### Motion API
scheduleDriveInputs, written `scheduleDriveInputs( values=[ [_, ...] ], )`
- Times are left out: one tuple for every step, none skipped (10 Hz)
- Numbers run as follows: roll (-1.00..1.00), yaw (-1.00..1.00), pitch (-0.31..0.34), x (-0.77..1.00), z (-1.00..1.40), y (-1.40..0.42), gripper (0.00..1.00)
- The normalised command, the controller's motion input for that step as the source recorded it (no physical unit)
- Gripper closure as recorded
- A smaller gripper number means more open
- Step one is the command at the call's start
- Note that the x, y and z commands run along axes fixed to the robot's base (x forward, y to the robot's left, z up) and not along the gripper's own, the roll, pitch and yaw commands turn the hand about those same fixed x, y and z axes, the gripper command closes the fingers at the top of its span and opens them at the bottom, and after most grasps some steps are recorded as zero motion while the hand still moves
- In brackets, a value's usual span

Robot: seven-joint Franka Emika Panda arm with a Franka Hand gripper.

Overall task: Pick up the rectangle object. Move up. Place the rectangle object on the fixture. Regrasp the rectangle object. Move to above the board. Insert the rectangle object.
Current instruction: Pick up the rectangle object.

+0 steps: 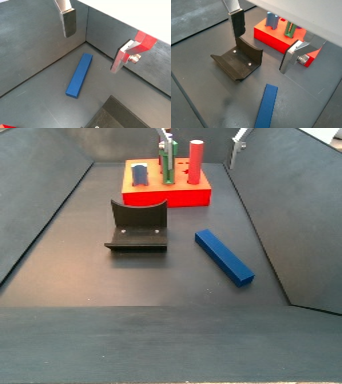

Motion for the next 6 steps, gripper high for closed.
scheduleDriveInputs(
  values=[
    [0.00,0.00,0.000,0.06,0.00,0.00,0.00],
    [0.11,0.25,-0.059,0.00,-0.49,0.05,0.00],
    [0.12,0.34,-0.047,0.01,-0.78,0.12,0.00],
    [0.10,0.33,-0.019,0.01,-0.87,0.13,0.00],
    [0.12,0.32,-0.009,0.00,-0.90,0.09,0.00],
    [0.13,0.32,-0.014,0.00,-0.89,0.07,0.00]
  ],
)
